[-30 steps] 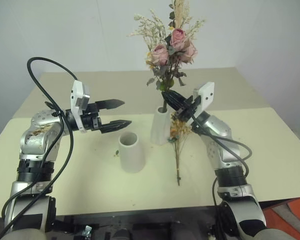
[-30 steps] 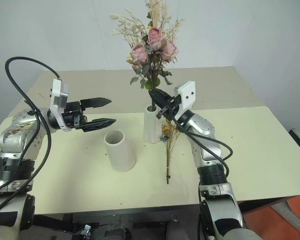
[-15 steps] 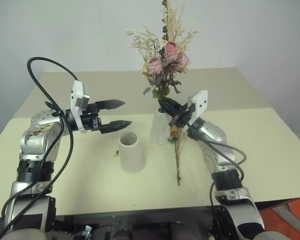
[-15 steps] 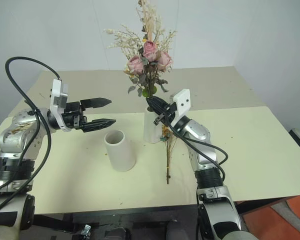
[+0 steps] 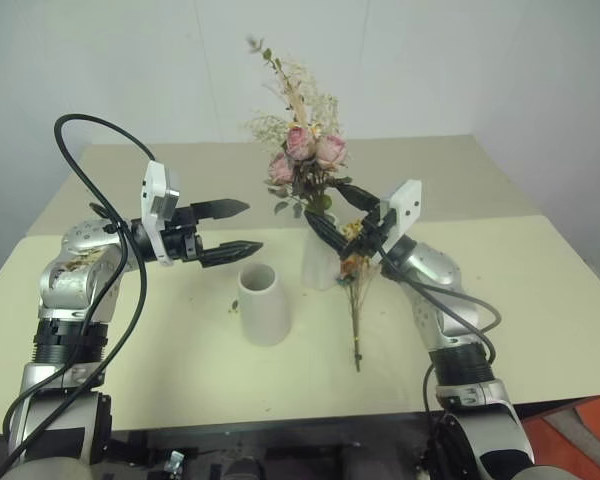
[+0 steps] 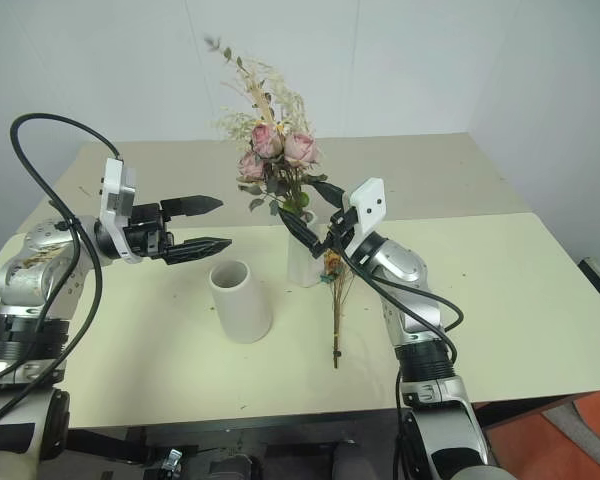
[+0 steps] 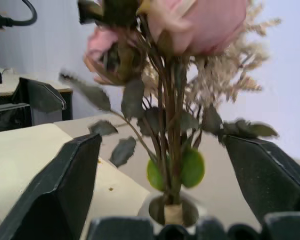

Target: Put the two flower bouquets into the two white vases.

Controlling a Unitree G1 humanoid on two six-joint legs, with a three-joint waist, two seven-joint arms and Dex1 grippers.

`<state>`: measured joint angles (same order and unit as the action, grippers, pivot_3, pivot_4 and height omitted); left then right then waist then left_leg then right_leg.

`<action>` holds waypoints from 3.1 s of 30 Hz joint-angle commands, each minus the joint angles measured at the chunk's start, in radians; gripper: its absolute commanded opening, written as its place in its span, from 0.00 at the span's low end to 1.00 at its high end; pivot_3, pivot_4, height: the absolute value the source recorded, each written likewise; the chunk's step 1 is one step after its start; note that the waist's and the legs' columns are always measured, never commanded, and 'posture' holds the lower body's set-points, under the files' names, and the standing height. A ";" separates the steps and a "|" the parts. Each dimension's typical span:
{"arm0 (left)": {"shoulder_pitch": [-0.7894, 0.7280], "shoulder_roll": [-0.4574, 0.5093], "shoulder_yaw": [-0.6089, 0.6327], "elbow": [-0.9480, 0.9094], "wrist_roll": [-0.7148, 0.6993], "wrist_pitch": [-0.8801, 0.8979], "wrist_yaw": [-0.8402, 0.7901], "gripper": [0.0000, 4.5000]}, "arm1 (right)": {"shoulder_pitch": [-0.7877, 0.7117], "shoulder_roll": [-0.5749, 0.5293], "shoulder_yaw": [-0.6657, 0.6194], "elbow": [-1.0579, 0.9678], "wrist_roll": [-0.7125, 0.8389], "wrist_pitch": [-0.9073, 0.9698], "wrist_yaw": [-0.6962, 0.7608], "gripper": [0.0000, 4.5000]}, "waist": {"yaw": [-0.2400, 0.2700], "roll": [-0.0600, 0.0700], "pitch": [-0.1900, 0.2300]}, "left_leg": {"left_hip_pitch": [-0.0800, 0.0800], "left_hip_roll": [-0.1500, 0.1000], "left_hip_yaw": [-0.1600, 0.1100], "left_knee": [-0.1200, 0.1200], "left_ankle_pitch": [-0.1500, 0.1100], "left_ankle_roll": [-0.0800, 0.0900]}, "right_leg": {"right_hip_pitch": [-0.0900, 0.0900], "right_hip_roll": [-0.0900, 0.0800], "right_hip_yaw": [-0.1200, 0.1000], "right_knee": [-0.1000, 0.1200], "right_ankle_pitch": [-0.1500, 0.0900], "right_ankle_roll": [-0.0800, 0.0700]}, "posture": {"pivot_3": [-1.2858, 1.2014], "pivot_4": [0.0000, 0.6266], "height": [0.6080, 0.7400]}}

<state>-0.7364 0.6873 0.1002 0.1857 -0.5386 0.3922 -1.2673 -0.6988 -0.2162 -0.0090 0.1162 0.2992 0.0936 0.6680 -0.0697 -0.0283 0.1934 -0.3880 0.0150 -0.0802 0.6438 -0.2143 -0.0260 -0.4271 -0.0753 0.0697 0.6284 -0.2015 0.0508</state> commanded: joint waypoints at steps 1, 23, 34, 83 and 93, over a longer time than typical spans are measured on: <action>-0.017 0.002 0.008 -0.018 -0.003 -0.007 -0.001 1.00 | 0.004 -0.039 -0.023 -0.110 0.047 0.062 0.006 0.99 | 0.000 0.000 0.000 | 0.000 0.000 0.000 0.000 0.000 0.000 | 0.000 0.000 0.000 0.000 0.000 0.000 | 0.52 0.24 1.00; -0.033 0.034 0.008 -0.007 -0.013 -0.011 -0.095 1.00 | 0.009 -0.476 -0.045 -0.440 0.303 1.201 -0.096 0.99 | 0.000 0.000 0.000 | 0.000 0.000 0.000 0.001 0.000 0.000 | 0.001 0.000 0.000 -0.001 -0.003 0.004 | 0.52 0.24 1.00; -0.008 0.067 0.047 -0.069 -0.055 0.017 -0.113 1.00 | -0.098 -0.334 0.025 -0.314 0.269 1.488 -0.205 0.99 | 0.005 0.000 0.000 | -0.002 0.000 0.000 0.001 0.000 0.000 | 0.000 0.000 0.000 -0.002 -0.003 0.005 | 0.52 0.24 1.00; 0.448 0.243 0.409 -0.397 -0.319 0.210 0.049 1.00 | 0.005 -0.046 -0.347 -0.393 0.363 0.446 -0.125 0.00 | -0.001 0.000 0.000 | 0.001 0.002 0.000 -0.001 0.000 0.000 | 0.001 0.001 0.000 -0.002 -0.004 0.006 | 0.52 0.24 1.00; 0.501 0.265 0.404 -0.387 -0.302 0.158 -0.038 1.00 | -0.089 0.040 -0.120 -0.335 0.298 0.267 -0.035 0.00 | 0.000 0.001 0.001 | 0.000 0.002 0.000 -0.001 0.000 0.000 | 0.000 0.001 0.000 -0.002 -0.005 0.005 | 0.52 0.24 1.00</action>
<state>-0.2294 0.9357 0.4791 -0.1902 -0.8303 0.5699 -1.2963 -0.7644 -0.1828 -0.1590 -0.2161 0.6199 0.4150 0.6157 -0.0699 -0.0276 0.1939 -0.3878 0.0172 -0.0797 0.6430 -0.2144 -0.0259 -0.4272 -0.0742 0.0696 0.6266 -0.2062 0.0554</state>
